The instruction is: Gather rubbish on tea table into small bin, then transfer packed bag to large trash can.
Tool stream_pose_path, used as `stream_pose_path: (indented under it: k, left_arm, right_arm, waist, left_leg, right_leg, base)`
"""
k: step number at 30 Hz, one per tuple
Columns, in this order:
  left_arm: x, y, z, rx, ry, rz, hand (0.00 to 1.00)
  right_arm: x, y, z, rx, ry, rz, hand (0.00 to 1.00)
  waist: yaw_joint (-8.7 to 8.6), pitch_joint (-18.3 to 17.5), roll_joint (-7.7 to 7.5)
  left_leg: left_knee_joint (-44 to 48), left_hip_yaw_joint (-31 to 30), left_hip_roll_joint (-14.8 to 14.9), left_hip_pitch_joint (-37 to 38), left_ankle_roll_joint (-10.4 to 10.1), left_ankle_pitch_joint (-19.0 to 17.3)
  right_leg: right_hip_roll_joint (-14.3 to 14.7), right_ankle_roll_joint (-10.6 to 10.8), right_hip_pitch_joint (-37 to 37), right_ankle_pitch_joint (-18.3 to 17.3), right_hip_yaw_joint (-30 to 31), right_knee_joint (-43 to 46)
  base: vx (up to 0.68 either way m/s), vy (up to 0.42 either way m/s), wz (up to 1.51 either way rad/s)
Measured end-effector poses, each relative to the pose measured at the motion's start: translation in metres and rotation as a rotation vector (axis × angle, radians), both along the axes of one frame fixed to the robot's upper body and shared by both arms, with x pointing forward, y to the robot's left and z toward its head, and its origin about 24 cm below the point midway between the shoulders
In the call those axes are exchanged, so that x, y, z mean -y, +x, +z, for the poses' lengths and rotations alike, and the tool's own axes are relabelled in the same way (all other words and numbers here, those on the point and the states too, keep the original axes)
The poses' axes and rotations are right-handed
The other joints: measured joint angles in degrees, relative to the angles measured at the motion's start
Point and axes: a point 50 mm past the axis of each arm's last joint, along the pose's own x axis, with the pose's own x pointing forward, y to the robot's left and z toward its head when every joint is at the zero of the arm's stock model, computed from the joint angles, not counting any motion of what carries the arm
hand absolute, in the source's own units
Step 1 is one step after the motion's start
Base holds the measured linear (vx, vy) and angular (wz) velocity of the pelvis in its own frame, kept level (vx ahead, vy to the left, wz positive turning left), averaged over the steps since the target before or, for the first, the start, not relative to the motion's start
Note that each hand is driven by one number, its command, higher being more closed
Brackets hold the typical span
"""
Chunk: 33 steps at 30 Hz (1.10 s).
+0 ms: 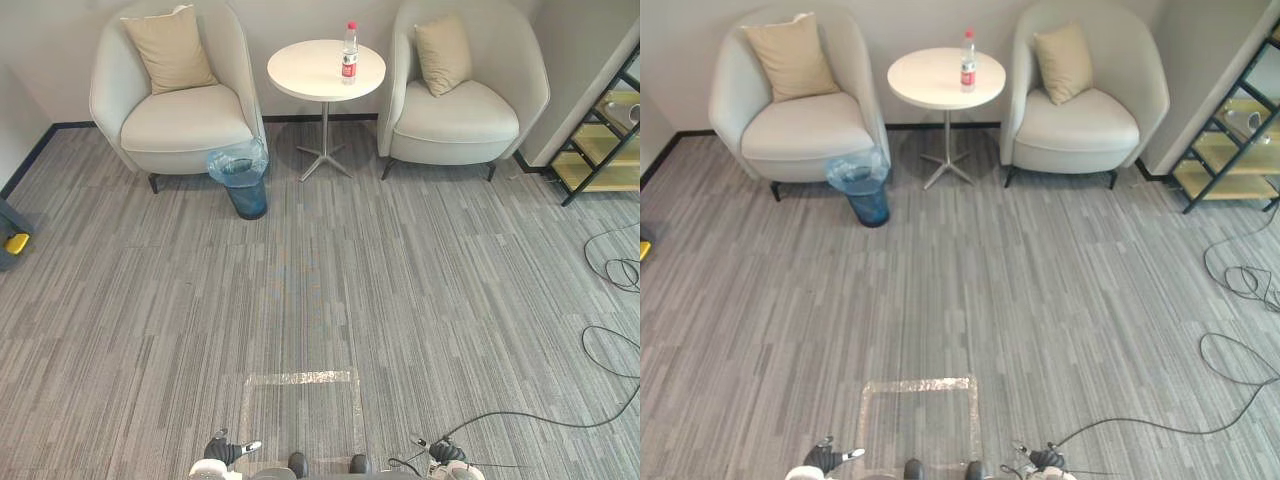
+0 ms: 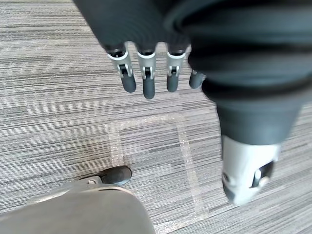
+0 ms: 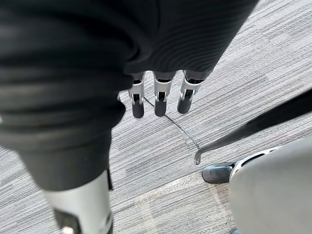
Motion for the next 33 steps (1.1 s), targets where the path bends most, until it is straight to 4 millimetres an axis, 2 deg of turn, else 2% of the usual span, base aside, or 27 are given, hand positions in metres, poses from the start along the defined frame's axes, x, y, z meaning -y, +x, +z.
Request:
stream_pose_path:
  k: [22, 31, 32, 33]
  left_arm:
    - [-0.0004, 0.0, -0.0006, -0.009, 0.005, -0.008, 0.0]
    - [-0.0028, 0.0023, 0.0004, -0.009, 0.014, -0.024, 0.0]
    - [-0.003, 0.0028, 0.0005, -0.008, 0.015, -0.024, 0.0]
    - [-0.0044, 0.0058, 0.0016, 0.0, 0.017, -0.024, 0.0]
  right_arm:
    - [-0.0028, 0.0016, 0.0001, 0.0, -0.002, 0.032, 0.0]
    - [-0.005, 0.0027, 0.0001, 0.004, 0.004, 0.037, 0.0]
    - [-0.0051, 0.0029, 0.0001, 0.005, 0.004, 0.037, 0.0]
    - [-0.0061, 0.0036, 0.0003, 0.008, 0.006, 0.039, 0.0]
  waist:
    - [0.02, 0.0, -0.14]
    - [0.0, 0.2, -0.91]
    - [-0.03, 0.3, -0.97]
    - [-0.09, 0.9, -1.25]
  left_leg:
    - [0.0, 0.0, -0.1, 0.1, 0.0, 0.0]
    - [0.1, 0.1, -0.1, -0.2, 0.0, 0.0]
    - [0.5, 0.1, 0.0, -0.4, 0.1, -0.3]
    - [4.8, 0.4, 0.3, -2.3, 0.0, -2.8]
  right_leg:
    - [-0.1, -0.1, 0.1, 0.1, -0.1, 0.0]
    - [-0.1, -0.1, -0.2, 0.1, 0.0, 0.0]
    - [-0.1, -0.1, -0.2, 0.0, 0.0, 0.0]
    - [0.0, -0.4, -0.2, -0.2, 0.0, 0.1]
  base:
    - [-0.02, -0.006, 0.0]
    - [0.0, 0.0, 0.0]
    - [0.0, 0.0, 0.0]
    - [-0.01, -0.045, -0.05]
